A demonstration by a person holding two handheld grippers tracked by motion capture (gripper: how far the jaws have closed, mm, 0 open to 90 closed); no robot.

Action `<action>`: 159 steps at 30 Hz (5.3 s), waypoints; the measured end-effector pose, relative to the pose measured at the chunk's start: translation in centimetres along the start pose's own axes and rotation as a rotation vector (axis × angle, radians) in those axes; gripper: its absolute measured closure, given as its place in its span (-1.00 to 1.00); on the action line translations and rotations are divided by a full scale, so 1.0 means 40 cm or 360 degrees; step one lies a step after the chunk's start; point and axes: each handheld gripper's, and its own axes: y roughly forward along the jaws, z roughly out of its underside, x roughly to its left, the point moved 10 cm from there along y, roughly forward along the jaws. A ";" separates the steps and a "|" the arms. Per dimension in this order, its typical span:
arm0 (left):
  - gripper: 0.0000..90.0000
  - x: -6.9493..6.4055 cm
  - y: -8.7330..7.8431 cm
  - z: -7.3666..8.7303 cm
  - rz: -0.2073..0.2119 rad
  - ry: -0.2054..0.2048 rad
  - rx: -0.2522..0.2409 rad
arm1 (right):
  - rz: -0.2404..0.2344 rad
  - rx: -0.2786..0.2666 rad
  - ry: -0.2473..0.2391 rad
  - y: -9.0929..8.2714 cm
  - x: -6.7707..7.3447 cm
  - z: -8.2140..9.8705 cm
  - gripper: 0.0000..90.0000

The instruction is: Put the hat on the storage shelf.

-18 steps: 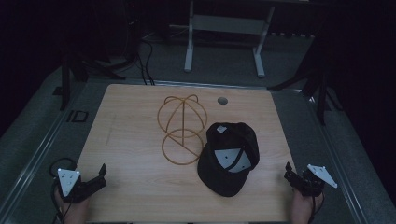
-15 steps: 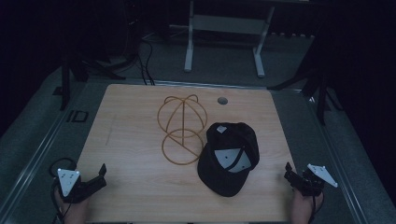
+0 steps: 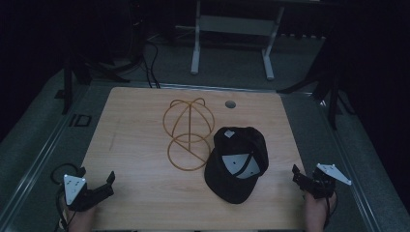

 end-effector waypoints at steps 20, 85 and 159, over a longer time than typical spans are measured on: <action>-0.96 -0.016 0.001 0.011 -0.0033 -0.0035 0.0117 | -0.0428 -0.0198 -0.0172 -0.134 0.179 -0.266 -0.75; -0.96 -0.252 -0.002 -0.039 0.0378 0.0074 0.0128 | -0.0443 -0.0175 -0.0264 -0.136 0.305 -0.326 0.96; 0.99 -0.826 0.081 -0.228 0.0956 0.0365 0.0185 | -0.0894 -0.0260 -0.0433 -0.317 0.481 -0.246 0.96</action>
